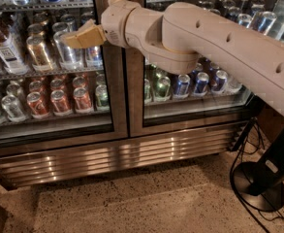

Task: Open left fridge door

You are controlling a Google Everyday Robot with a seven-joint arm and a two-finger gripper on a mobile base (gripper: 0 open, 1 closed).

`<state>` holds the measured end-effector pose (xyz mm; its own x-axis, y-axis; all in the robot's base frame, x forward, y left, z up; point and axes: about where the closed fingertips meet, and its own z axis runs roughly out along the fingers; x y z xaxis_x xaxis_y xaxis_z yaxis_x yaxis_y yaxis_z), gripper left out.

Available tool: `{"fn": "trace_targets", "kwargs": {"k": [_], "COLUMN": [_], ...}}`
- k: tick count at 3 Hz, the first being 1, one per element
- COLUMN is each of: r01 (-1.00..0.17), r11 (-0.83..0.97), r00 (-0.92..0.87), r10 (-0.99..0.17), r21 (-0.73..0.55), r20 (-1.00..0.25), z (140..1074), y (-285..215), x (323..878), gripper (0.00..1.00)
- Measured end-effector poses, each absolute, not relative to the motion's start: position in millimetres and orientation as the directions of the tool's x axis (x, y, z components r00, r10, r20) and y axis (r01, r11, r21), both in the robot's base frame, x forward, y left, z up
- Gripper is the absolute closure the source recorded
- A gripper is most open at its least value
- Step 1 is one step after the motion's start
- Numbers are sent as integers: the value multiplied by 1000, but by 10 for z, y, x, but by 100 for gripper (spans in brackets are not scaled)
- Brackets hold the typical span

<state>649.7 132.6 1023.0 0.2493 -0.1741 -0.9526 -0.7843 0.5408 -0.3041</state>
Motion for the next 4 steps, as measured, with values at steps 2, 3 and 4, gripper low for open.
{"fn": "trace_targets", "kwargs": {"k": [2,3,4], "r01": [-800,-800,-807], "r11": [522,522,514], "r00": [230,230,227], "r10": [-188,-188,-186], "r21": [-295,-295,-291], "r20": [-955,-955,-956], "z": [10111,10111,10103], "y": [1514,1499,1497], "x": [6397,6400,6396], "gripper": [0,0,0]}}
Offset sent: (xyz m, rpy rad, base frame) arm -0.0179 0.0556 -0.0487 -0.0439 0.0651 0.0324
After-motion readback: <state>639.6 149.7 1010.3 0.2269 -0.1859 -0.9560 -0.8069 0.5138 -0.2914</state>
